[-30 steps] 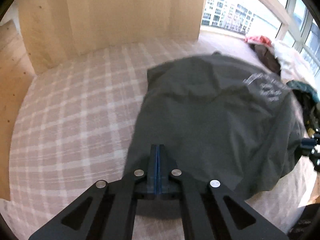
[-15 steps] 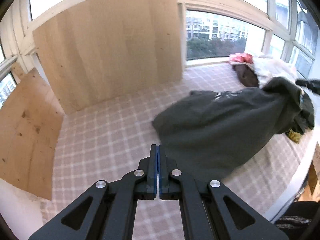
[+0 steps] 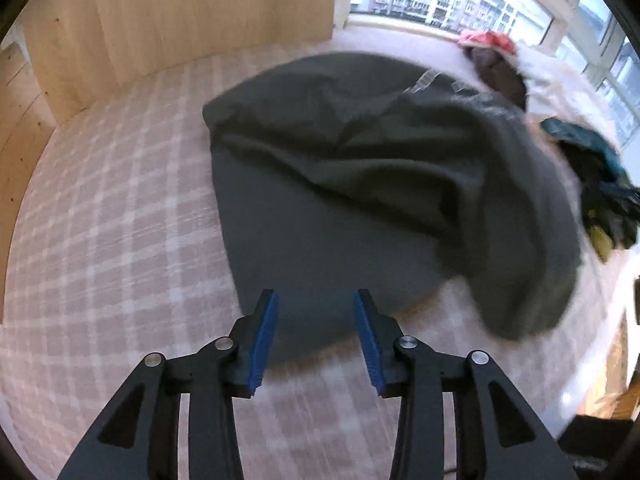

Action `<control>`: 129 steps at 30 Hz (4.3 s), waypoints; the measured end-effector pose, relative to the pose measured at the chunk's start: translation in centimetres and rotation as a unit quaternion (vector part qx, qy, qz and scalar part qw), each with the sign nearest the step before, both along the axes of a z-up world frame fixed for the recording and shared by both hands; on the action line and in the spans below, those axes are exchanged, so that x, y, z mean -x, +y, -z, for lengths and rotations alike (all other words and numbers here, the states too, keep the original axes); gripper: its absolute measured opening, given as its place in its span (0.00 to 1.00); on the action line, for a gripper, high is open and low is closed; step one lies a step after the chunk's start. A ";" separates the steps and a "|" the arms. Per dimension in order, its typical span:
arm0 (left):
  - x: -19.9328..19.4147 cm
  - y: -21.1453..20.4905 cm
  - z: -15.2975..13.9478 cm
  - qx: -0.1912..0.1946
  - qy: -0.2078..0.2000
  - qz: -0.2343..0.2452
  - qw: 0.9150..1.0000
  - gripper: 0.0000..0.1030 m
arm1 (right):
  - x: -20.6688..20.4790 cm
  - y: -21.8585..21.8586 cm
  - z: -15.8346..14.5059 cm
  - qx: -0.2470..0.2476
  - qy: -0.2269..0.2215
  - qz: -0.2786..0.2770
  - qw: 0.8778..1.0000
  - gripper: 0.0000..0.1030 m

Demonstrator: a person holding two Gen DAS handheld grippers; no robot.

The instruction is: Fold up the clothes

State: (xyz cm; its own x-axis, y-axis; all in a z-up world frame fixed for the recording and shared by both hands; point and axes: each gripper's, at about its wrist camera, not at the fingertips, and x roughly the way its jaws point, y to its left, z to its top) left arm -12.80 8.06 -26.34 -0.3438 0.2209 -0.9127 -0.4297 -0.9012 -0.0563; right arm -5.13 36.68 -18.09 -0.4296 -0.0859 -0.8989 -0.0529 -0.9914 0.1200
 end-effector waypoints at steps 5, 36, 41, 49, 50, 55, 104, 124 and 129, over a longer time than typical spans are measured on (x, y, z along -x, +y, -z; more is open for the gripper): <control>1.3 0.5 1.7 0.008 0.000 -0.003 1.000 0.37 | -0.7 -3.6 1.9 -0.012 -0.012 -0.053 0.998 0.50; -2.3 -10.0 -13.8 -0.082 0.105 -0.012 0.991 0.01 | -3.5 -2.4 -1.0 0.129 0.029 -0.012 0.991 0.05; -4.1 -11.9 -16.0 -0.067 0.126 -0.014 0.990 0.00 | -4.6 2.4 -4.7 0.003 0.013 0.073 0.997 0.50; -5.0 -9.2 -8.1 -0.058 0.039 0.002 0.998 0.00 | -6.8 3.3 -1.0 -0.028 -0.010 0.092 0.995 0.58; -5.2 -8.5 -6.9 -0.054 0.030 0.006 0.998 0.00 | -6.7 2.0 -0.9 -0.021 -0.004 0.070 0.997 0.58; -5.5 -4.8 -1.6 -0.074 -0.028 0.023 0.997 0.00 | -4.7 -3.3 1.8 -0.078 -0.011 -0.014 0.997 0.58; -9.4 0.9 1.6 0.009 -0.034 -0.031 0.999 0.03 | -3.0 9.4 6.4 -0.010 -0.010 -0.057 0.998 0.33; -8.1 -7.6 -16.1 -0.127 0.096 -0.064 0.985 0.03 | -8.3 13.2 -7.5 0.195 0.125 0.014 0.973 0.04; 0.2 -6.5 -17.7 -0.167 0.102 -0.080 0.977 0.02 | 1.2 16.4 -9.6 0.271 0.163 0.061 0.947 0.04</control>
